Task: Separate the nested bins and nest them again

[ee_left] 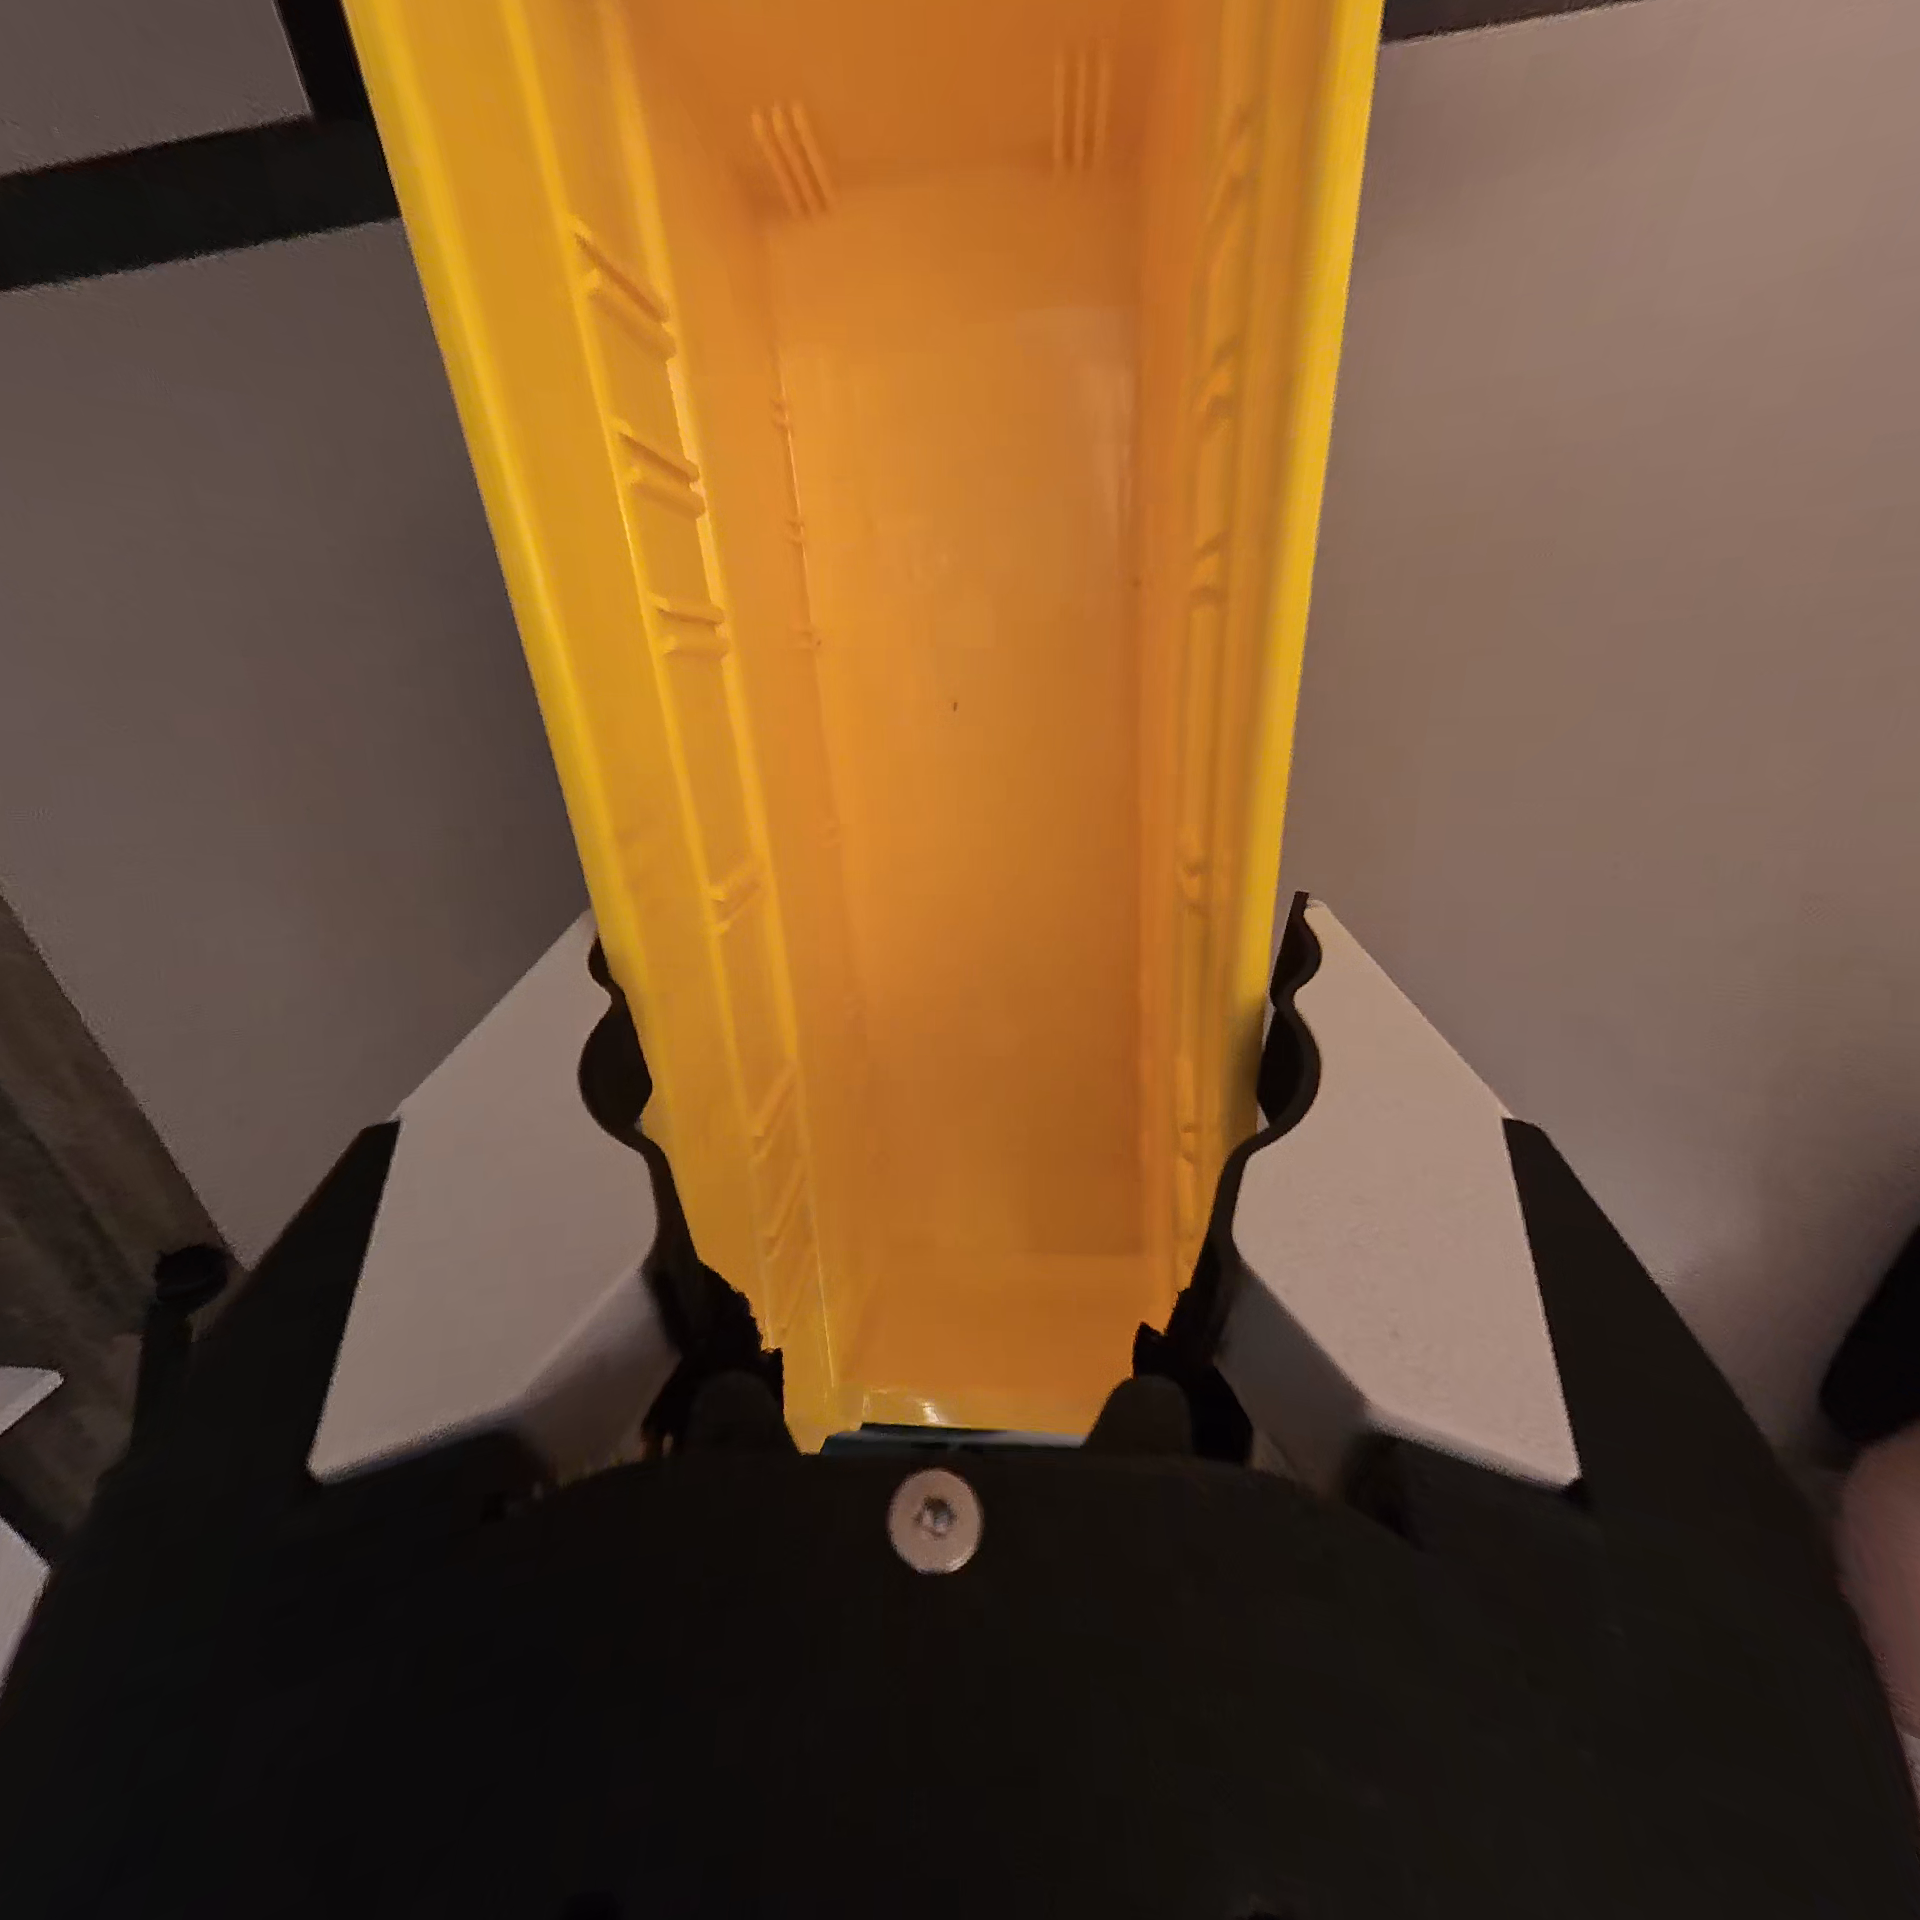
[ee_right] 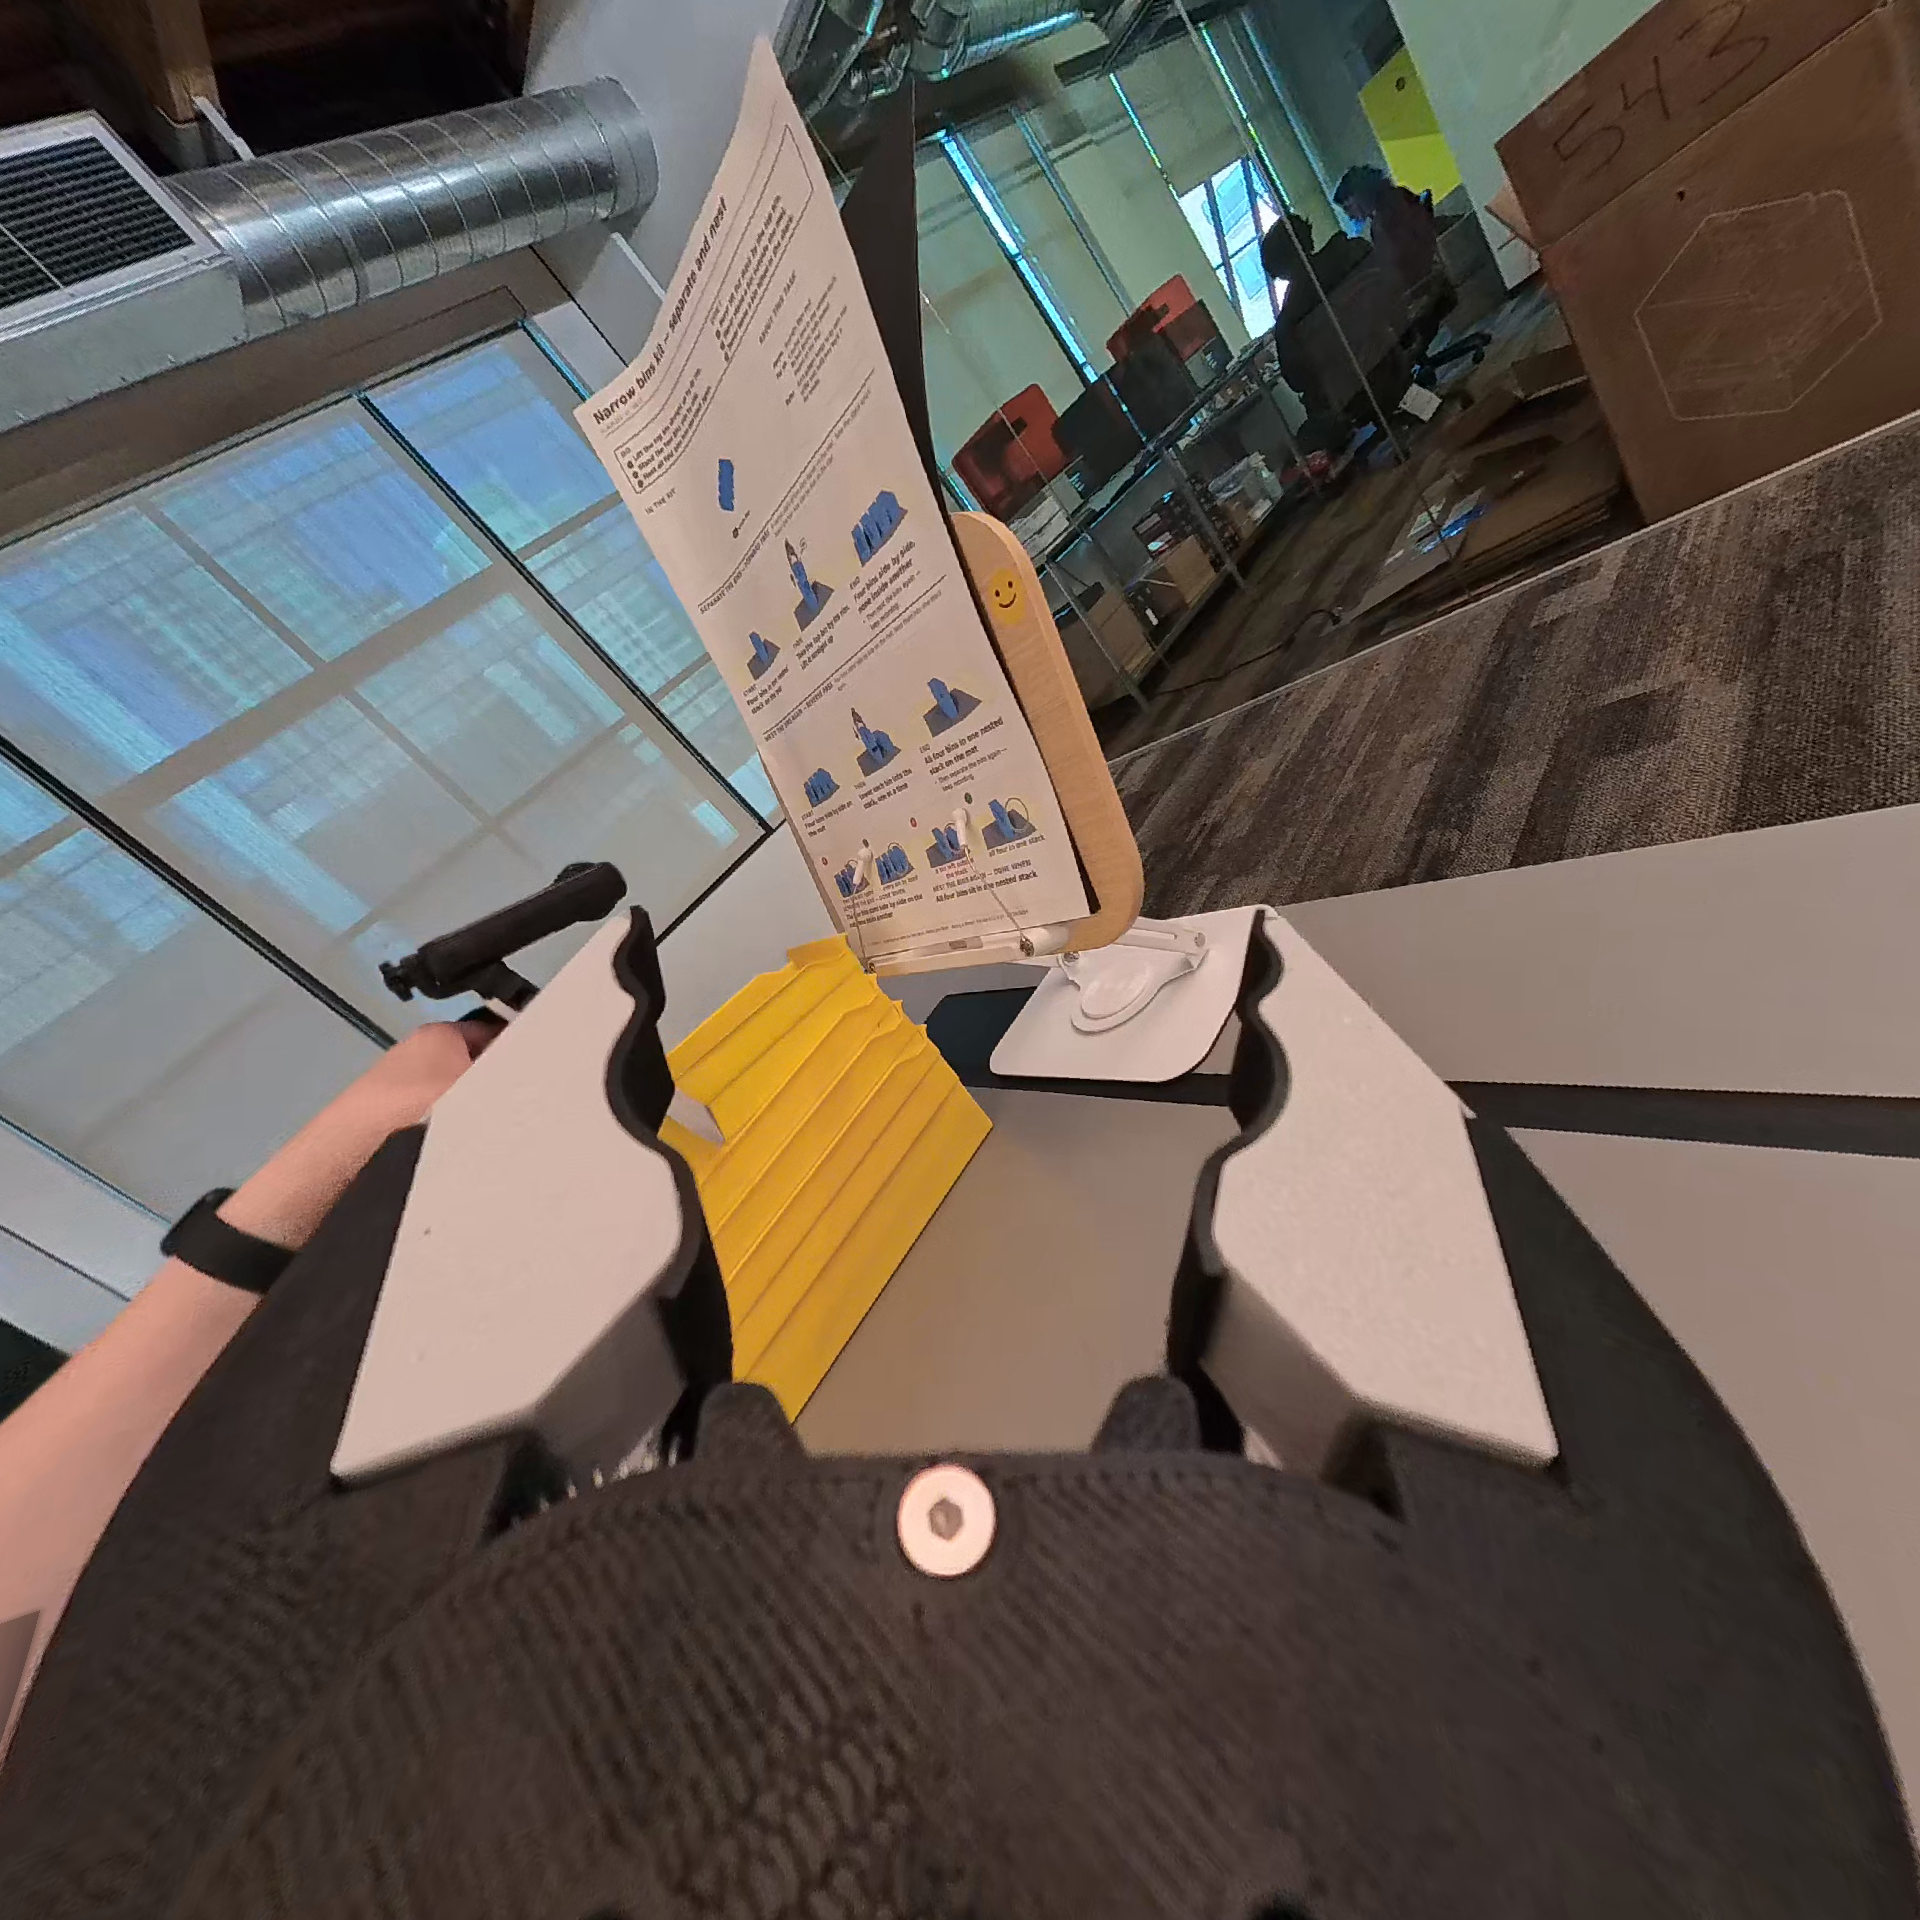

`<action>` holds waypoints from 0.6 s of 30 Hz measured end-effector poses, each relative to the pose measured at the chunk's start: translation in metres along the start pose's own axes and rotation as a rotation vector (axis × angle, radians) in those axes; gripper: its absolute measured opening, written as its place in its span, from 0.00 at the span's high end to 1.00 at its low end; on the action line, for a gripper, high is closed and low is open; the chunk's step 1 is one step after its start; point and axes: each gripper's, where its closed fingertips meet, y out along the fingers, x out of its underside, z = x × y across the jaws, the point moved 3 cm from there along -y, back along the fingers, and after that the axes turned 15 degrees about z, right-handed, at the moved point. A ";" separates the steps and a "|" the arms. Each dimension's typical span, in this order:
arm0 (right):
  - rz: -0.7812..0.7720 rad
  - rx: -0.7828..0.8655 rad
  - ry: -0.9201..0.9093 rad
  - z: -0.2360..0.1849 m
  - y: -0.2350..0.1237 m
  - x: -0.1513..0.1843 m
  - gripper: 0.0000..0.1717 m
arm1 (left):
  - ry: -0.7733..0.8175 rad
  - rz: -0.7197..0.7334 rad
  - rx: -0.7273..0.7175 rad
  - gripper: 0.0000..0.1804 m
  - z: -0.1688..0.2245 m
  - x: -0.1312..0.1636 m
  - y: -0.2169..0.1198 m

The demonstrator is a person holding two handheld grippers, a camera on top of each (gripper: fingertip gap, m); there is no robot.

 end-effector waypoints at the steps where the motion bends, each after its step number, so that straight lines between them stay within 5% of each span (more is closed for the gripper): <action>1: -0.002 0.000 -0.001 0.000 0.000 0.001 0.36 | 0.002 0.012 -0.001 0.33 0.000 0.002 0.003; 16: -0.031 0.015 -0.009 0.003 0.003 0.009 0.36 | 0.046 0.037 -0.041 0.22 0.004 0.018 0.021; 18: -0.031 0.029 -0.029 0.004 0.004 0.009 0.36 | 0.085 0.153 -0.116 0.23 -0.001 0.009 0.006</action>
